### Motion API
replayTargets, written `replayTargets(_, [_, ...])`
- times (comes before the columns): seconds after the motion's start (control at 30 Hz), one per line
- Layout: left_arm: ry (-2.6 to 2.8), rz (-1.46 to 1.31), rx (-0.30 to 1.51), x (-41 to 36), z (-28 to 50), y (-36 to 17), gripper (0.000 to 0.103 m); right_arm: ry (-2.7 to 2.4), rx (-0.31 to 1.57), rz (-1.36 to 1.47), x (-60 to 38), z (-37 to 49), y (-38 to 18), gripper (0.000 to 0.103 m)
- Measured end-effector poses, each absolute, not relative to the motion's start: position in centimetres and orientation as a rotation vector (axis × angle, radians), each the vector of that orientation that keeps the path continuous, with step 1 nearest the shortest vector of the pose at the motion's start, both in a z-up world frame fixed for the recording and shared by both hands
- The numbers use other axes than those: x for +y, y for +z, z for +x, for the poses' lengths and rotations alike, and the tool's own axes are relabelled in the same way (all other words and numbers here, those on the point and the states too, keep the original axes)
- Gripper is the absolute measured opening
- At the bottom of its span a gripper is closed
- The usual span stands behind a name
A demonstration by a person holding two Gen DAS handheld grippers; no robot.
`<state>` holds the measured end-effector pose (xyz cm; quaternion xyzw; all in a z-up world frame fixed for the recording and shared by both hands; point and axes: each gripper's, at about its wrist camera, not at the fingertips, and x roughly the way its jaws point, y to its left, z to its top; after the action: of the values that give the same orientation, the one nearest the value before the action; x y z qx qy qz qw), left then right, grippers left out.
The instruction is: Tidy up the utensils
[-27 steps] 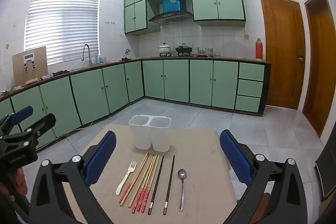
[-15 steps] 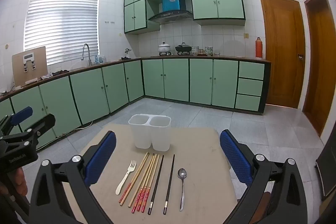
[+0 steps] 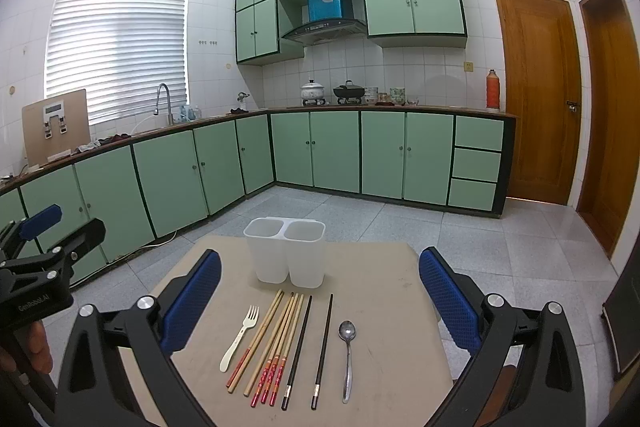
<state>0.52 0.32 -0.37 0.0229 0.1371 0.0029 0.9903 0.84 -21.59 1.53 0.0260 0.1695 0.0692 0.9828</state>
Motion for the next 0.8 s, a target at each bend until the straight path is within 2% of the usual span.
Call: replayTargets(0.8, [0.014, 0.05, 0.288, 0.39, 1.21, -0.8, 0.098, 0.138, 0.345, 0.055, -21.6, 0.82, 1.47, 0.097])
